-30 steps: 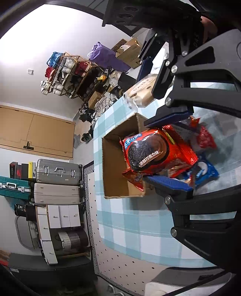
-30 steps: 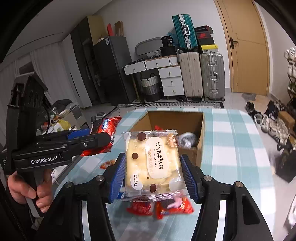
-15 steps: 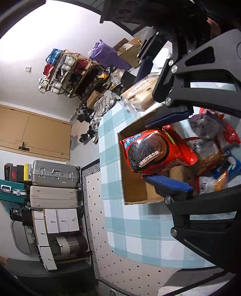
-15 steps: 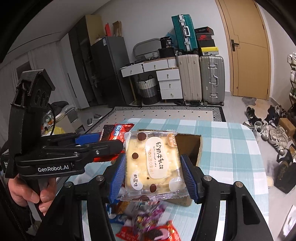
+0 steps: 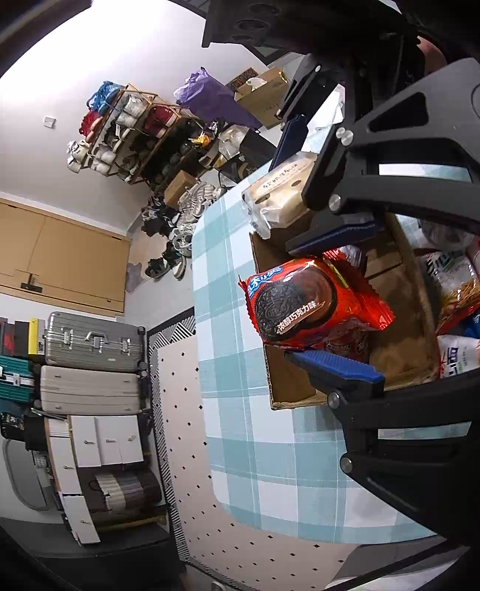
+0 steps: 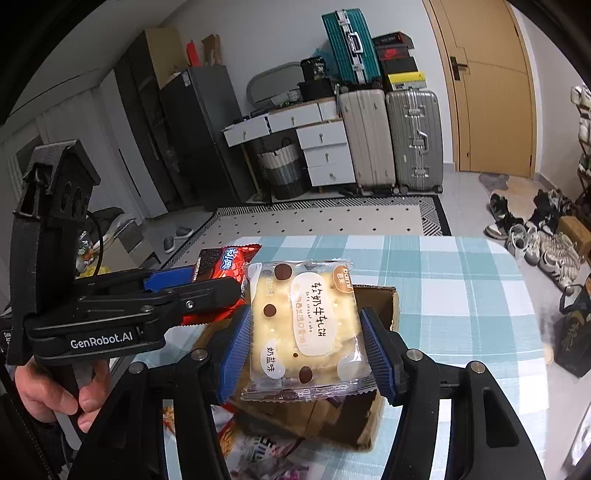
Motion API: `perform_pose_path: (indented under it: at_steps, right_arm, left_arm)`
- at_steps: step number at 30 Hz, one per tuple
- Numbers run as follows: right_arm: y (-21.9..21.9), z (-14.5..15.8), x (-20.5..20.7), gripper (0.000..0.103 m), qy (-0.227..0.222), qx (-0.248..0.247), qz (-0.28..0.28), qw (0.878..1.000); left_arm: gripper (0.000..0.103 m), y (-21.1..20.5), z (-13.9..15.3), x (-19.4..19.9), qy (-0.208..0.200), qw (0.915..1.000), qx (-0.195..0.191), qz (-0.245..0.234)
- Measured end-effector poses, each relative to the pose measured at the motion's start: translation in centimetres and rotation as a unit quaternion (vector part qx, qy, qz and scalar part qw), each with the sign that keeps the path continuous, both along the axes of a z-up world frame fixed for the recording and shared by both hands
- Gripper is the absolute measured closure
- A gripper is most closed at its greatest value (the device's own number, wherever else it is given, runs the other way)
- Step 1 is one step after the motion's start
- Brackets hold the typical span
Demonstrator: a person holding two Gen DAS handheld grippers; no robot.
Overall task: Organize snacks
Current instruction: 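Carry both snacks over the SF box and open both grippers to drop them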
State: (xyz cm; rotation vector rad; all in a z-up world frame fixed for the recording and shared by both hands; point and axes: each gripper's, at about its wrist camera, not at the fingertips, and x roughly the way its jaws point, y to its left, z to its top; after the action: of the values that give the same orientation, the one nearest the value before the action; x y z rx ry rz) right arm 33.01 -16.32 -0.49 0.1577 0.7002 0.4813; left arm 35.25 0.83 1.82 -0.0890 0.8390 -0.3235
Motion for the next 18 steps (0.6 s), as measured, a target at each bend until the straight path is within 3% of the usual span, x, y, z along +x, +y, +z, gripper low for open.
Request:
perform_pose_path:
  at_steps: [6,9,10,11,18]
  right_arm:
    - [0.5,-2.2,1.8,0.043,0.01,-0.003,-0.002,1.0]
    - [0.1,-2.9,2.3,0.042,0.014,0.006,-0.008,1.0]
    - [-0.1,-2.9,2.3,0.035,0.016,0.01,-0.008,1.0]
    - [-0.5,-3.0,2.3,0.03,0.014,0.017,-0.013,1.0]
    - [-1.8,-2.2,1.1,0.03,-0.013,0.01,-0.022,1.0]
  left_arm:
    - [0.054,0.3,-2.5,1.7,0.019,0.9997,-0.016,-0.005]
    - [0.04,0.4,-3.8,2.8,0.051,0.9984,-0.025,-0.007]
    - [0.033,0.6,-4.1,3.1,0.054,0.9982,-0.026,0.0]
    - [0.031,0.8,-4.3,3.0,0.051,0.9983,-0.028,0.002]
    - [0.025,1.4,-3.5,1.4,0.026,0.9995,-0.011,0.013]
